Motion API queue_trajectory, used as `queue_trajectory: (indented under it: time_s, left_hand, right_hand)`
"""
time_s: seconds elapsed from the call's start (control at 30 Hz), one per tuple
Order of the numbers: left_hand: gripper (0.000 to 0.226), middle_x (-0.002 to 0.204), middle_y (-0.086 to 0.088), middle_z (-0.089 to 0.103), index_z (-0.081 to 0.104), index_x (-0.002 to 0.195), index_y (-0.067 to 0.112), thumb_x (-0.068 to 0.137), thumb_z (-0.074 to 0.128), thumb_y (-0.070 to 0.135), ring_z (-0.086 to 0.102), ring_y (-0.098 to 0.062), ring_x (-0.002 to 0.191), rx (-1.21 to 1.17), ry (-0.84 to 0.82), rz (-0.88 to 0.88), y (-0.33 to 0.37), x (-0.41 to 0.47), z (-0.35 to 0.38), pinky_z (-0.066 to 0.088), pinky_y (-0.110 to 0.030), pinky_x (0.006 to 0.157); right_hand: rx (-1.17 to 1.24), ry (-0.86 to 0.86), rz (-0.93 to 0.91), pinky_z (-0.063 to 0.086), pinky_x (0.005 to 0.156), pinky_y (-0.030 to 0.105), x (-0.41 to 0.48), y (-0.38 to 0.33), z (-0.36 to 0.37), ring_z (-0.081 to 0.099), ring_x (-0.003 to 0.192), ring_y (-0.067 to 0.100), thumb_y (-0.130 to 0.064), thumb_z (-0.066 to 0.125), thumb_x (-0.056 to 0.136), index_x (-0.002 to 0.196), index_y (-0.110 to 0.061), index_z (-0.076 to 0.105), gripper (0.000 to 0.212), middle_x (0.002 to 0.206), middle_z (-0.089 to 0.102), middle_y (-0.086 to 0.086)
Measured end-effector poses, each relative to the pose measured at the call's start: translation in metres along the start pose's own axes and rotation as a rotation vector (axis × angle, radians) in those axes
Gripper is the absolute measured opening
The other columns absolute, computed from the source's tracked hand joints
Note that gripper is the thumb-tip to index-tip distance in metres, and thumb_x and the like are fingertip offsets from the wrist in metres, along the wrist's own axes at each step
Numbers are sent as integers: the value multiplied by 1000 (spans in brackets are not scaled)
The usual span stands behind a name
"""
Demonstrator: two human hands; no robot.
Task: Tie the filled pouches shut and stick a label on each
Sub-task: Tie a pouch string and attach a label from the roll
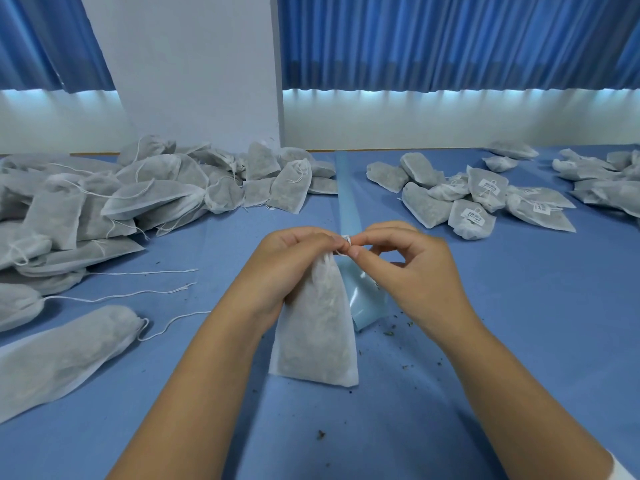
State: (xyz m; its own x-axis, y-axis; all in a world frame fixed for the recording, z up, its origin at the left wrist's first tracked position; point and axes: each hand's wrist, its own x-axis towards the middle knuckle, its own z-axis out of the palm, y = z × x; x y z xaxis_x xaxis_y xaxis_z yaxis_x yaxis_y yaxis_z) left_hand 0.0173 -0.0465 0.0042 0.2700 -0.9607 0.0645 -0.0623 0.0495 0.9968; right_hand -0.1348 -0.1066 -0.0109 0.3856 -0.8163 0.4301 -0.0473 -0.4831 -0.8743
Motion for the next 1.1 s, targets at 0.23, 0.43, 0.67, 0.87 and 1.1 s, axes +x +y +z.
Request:
queue_trajectory:
  time_s: [0.23, 0.43, 0.67, 0.87, 1.1]
  left_hand:
    - [24, 88, 4, 77, 81, 73, 26, 91, 64, 24, 69, -4, 78, -37, 23, -49, 1, -1, 0, 47, -24, 78]
    - [28, 86, -1, 76, 80, 72, 22, 92, 61, 21, 65, -8, 70, -97, 75, -98, 0, 2, 3, 48, -28, 77]
    - [14, 79, 8, 68, 72, 78, 26, 86, 67, 16, 60, -15, 84, 20, 93, -52, -4, 2, 7, 46, -31, 84]
    - [18, 92, 11, 76, 79, 90, 27, 90, 64, 16, 65, 2, 83, 102, -45, -12, -6, 1, 7, 48, -23, 88]
    - [18, 62, 11, 66, 75, 74, 27, 91, 67, 26, 47, -1, 51, 186, 47, 17, -7, 2, 5, 35, -8, 49]
  right_hand:
    - [194, -62, 182, 46, 56, 18, 5, 5, -4, 63, 72, 4, -17, 77, 81, 84, -14, 77, 4, 83, 75, -4]
    - [530, -72, 347, 56, 71, 18, 8, 8, -2, 71, 80, 13, -6, 71, 82, 88, -2, 76, 9, 91, 76, 13]
    - [610, -57, 349, 55, 76, 17, 8, 7, -1, 72, 84, 16, -6, 70, 82, 81, -7, 78, 9, 92, 76, 12]
    - [635, -71, 337, 55, 75, 17, 8, 5, -2, 73, 82, 17, -9, 72, 77, 77, -8, 79, 6, 86, 75, 13]
    - [548, -53, 331, 55, 75, 21, 11, 6, -10, 68, 77, 15, -4, 64, 88, 73, -11, 75, 20, 79, 71, 9]
